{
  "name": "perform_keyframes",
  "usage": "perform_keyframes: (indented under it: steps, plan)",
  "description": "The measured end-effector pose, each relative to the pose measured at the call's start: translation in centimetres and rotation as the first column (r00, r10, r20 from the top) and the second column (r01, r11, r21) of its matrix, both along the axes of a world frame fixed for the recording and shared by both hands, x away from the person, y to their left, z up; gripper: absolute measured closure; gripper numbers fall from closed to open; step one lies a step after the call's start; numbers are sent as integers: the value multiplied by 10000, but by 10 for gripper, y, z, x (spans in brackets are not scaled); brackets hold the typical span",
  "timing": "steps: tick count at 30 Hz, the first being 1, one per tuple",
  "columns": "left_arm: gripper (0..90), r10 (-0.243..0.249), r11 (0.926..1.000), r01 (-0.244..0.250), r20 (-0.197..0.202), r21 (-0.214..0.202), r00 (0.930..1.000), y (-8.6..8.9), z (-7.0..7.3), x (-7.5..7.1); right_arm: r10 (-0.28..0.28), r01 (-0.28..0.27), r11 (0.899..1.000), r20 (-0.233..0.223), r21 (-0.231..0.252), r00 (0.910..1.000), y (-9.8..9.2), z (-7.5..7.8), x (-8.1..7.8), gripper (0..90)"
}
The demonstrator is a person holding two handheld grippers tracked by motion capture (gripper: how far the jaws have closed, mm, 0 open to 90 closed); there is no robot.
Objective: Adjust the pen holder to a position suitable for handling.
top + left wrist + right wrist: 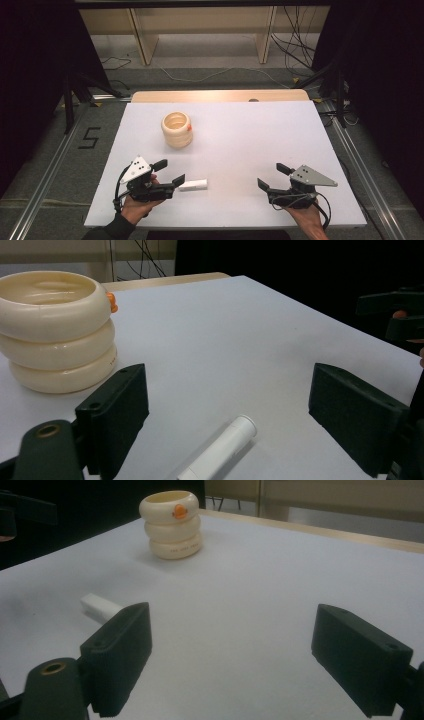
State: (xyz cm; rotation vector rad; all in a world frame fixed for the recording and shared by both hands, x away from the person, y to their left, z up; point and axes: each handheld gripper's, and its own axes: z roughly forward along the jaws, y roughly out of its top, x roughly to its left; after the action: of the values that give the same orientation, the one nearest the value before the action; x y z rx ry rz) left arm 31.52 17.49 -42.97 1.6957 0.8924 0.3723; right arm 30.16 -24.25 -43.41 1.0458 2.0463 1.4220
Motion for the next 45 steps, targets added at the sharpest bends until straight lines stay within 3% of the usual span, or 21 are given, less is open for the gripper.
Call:
perform_keyframes:
  steps: [13, 17, 19, 29, 38, 43, 45]
  plan:
    - [152, 255, 9997, -255, -57, 21, 9997, 1, 2, 4, -70, 70, 10000, 39, -34, 10000, 0, 1, 0, 173]
    - [152, 465, 9988, -467, 114, 165, 9989, 3, 6, 8, -89, 89, 10000, 104, -36, 9999, 0, 1, -1, 174]
    - [152, 601, 9982, -601, 32, -51, 9982, 6, 10, 11, -88, 88, 10000, 136, -27, 9999, 0, 2, -1, 174]
    - [153, 1294, 9914, -1288, -273, 221, 9912, 10, 13, 24, -97, 96, 9999, 179, 35, 9998, 0, 3, -1, 174]
    - [152, 2404, 9697, -2376, -514, 561, 9693, 21, 10, 46, -101, 100, 9999, 168, 34, 9998, -1, 3, -1, 175]
    - [152, 2987, 9526, -2936, -612, 792, 9524, 28, 6, 57, -104, 103, 9999, 161, 50, 9998, -1, 3, 0, 176]
    - [152, 3292, 9421, -3229, -665, 907, 9419, 31, 4, 63, -108, 107, 9999, 155, 54, 9998, 0, 4, 0, 177]
